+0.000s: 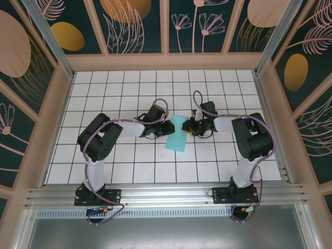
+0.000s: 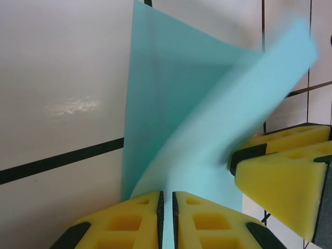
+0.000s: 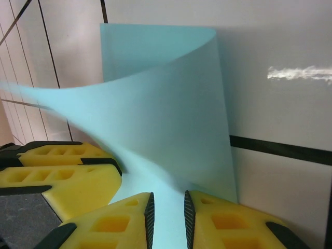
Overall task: Fold a paper plane with a square sheet of paper (pick it up from the middle)
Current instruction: Fold the square sheet of paper in half at the center of the table.
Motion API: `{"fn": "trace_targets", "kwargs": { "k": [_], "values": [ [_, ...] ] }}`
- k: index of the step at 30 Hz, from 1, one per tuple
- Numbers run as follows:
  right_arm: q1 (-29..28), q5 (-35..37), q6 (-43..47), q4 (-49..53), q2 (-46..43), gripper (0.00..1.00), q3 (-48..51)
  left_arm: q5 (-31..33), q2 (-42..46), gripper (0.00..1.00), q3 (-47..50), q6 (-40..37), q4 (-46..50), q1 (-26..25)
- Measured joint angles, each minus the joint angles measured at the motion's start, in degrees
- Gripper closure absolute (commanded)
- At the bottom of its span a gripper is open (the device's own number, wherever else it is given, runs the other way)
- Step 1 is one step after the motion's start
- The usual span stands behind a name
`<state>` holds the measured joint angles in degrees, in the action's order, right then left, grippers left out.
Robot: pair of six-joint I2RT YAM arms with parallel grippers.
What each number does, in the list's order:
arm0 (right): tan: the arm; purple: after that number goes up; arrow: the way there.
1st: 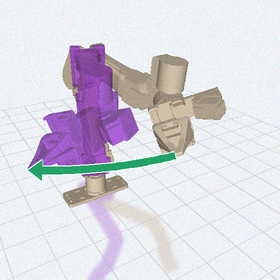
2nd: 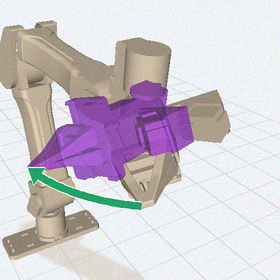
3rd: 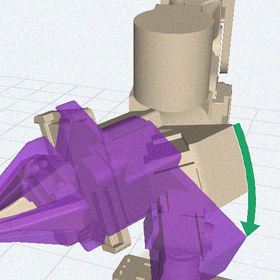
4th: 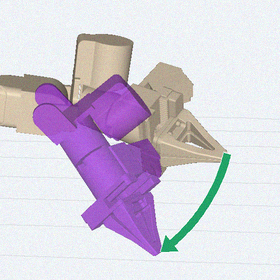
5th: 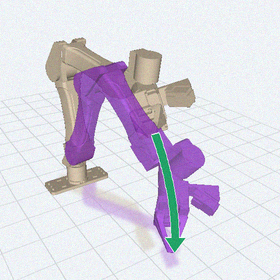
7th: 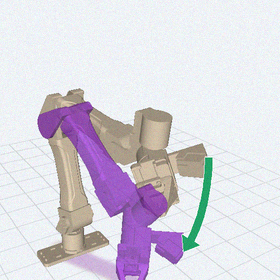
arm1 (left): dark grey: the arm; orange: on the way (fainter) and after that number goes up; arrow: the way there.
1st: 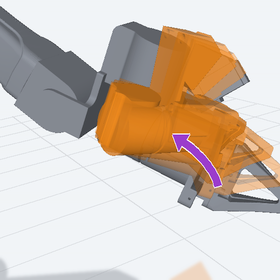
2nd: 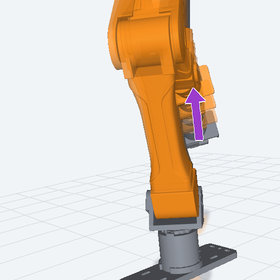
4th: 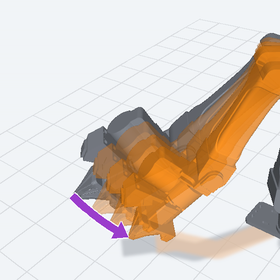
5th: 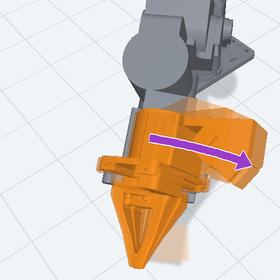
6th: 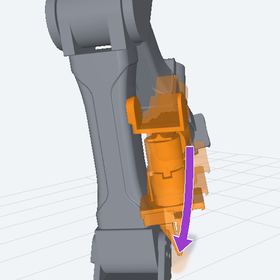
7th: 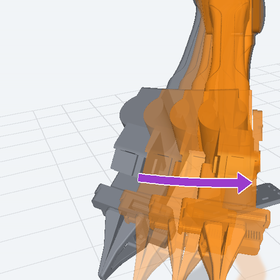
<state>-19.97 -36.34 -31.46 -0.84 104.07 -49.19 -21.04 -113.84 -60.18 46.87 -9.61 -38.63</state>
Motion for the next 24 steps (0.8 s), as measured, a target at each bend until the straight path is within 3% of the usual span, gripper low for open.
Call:
{"fn": "trace_targets", "kwargs": {
  "k": [24],
  "values": [
    [0.74,2.58,1.11,3.5,3.37,0.72,-6.16,0.02,-0.02,0.84,-0.24,-0.2,0.46,-0.02]
  ]
}}
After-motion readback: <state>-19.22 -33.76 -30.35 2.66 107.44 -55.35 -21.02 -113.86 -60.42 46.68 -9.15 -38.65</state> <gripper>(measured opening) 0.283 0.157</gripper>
